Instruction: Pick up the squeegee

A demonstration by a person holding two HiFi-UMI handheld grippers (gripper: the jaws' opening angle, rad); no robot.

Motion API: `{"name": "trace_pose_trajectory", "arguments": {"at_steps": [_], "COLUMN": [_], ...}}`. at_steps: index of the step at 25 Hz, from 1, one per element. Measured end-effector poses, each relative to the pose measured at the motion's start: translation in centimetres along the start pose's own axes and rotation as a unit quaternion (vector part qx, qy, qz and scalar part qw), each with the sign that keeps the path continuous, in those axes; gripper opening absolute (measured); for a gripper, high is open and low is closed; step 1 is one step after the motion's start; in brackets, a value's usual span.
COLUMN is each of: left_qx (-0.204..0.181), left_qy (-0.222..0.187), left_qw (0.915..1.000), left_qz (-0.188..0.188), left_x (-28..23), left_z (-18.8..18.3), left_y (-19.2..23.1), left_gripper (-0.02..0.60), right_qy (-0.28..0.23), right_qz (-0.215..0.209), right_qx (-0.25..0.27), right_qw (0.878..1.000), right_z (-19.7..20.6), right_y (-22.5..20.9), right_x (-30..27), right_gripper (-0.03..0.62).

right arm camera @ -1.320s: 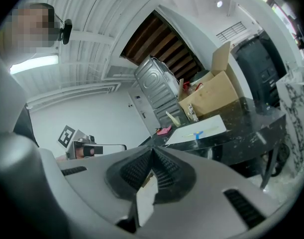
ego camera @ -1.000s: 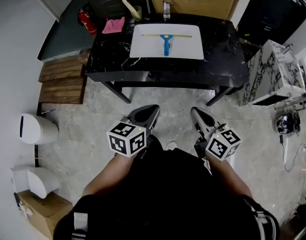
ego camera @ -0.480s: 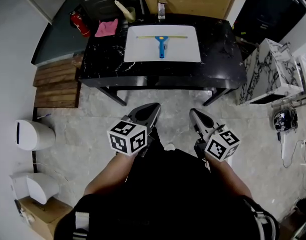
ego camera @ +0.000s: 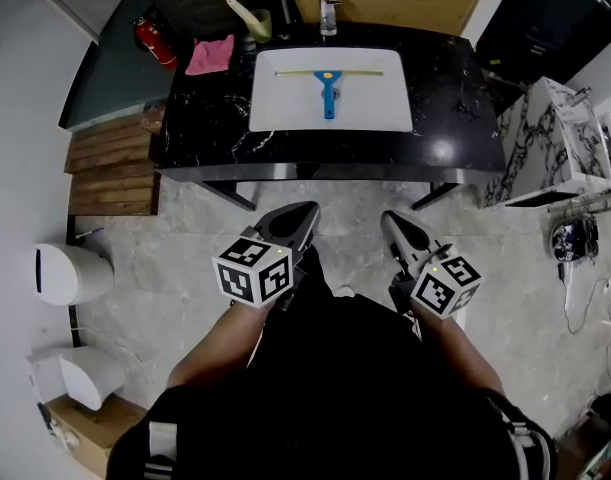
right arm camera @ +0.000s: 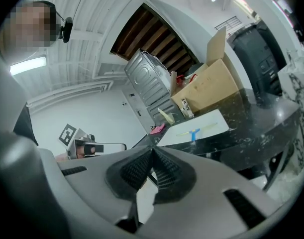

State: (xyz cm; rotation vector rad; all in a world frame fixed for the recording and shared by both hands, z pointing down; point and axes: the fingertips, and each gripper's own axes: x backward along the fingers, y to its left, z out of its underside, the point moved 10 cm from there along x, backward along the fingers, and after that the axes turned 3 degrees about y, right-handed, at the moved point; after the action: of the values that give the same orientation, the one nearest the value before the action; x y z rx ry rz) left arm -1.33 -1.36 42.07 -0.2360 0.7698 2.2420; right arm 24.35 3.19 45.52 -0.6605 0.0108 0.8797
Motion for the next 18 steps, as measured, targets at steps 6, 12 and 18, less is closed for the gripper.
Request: {"name": "trace_pose_trajectory", "arguments": {"at_steps": [6, 12, 18], "left_qx": [-0.003, -0.004, -0.003], "left_qy": [0.006, 0.001, 0.008], "left_qw": [0.9999, 0.9997, 0.9994], "left_qz": [0.013, 0.023, 0.034], "left_x": [-2.7, -4.8, -6.7], "left_z": [-3.1, -7.1, -10.3], "left_y": [3.0, 6.5, 10.4], "left_gripper": [0.017, 0.017, 0.017], "right_qy": [0.000, 0.006, 0.012], "right_qz": [0.012, 0.023, 0.035], "right_qx": [-0.005, 0.001, 0.006], "right_qw": [1.000, 1.000, 0.999], "right_z": [-2.4, -6.0, -8.9], "right_y": [-1.2, -1.8, -2.6], "right_x": [-3.7, -8.1, -12.5], "right_gripper": [0.009, 0.009, 0.009]}}
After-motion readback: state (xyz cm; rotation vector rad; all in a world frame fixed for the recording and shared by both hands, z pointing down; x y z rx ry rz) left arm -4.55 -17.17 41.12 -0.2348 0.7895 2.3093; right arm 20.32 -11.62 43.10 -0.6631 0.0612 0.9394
